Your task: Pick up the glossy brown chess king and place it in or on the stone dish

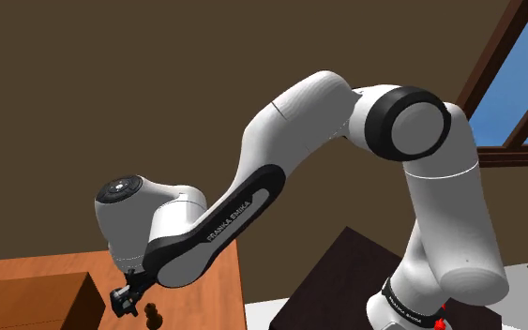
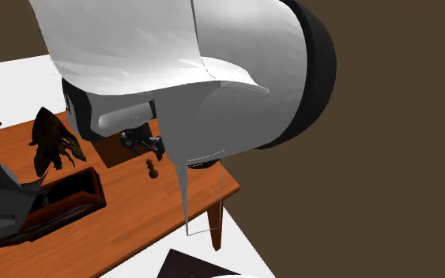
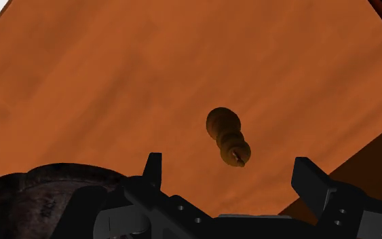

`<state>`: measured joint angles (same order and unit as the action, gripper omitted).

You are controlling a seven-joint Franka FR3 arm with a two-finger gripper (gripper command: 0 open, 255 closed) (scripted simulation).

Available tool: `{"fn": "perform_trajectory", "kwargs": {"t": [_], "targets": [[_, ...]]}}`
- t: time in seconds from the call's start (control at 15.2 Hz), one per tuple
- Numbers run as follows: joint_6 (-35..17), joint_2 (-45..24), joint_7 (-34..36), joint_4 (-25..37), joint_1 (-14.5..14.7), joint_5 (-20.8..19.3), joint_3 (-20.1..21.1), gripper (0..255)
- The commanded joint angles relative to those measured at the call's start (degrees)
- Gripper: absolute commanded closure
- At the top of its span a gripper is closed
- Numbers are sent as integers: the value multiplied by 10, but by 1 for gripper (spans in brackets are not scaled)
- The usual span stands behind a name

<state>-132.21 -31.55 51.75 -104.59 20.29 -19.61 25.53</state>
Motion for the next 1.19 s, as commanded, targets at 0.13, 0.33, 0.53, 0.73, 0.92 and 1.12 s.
{"fn": "perform_trajectory", "kwargs": {"t": [0.13,0.33,0.53,0.73,0.92,1.12], "targets": [[-9,-36,13,25,18,-16,-10,0],[-24,-52,18,25,23,-24,-17,0],[-36,-66,22,27,26,-31,-22,0],[-36,-66,22,27,27,-31,-22,0],[-36,-66,22,27,27,-31,-22,0],[-36,-66,22,27,27,-31,-22,255]]}}
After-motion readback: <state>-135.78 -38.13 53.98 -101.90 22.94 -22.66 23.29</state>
